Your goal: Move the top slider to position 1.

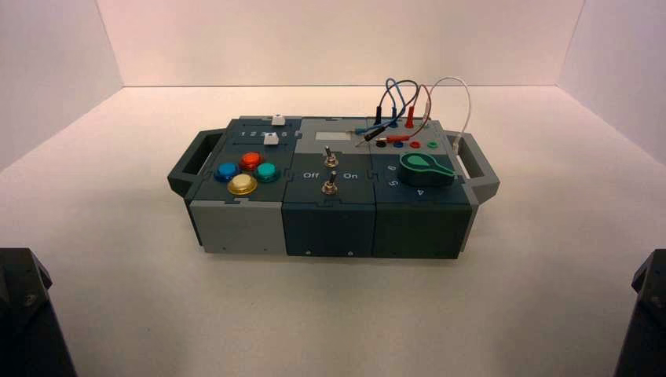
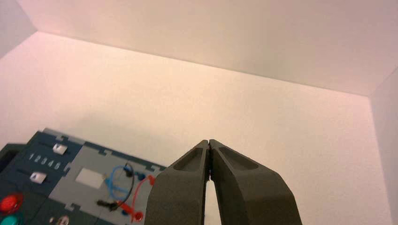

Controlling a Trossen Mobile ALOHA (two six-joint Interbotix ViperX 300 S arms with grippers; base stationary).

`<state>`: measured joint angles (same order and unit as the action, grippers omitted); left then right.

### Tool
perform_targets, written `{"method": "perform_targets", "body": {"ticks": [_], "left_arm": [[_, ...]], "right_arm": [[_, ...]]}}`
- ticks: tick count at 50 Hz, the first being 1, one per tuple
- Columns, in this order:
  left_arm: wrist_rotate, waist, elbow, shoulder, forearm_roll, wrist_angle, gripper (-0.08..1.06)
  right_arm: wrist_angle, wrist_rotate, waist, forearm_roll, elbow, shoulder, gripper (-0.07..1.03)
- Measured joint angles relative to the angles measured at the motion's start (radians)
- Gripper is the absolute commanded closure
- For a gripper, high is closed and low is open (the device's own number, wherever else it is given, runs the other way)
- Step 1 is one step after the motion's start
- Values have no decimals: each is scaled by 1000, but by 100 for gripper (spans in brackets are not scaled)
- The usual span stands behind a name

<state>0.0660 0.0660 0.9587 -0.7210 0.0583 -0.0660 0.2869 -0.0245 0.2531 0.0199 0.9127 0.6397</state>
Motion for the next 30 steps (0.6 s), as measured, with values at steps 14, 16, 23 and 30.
{"method": "perform_targets", "body": {"ticks": [14,16,23,30], "left_arm": [[-2,8,-32,6,0,-161,101],[0,9,-41,12,0,-189,101],[0,17,-54,35,0,-267,101],[0,32,-54,55,0,-301,101]], "right_arm": [[41,0,204,5,-31,-104,99],[43,2,221,5,-32,-115,99],[71,2,301,3,-74,-186,98],[101,-12,333,3,-123,-252,98]]}}
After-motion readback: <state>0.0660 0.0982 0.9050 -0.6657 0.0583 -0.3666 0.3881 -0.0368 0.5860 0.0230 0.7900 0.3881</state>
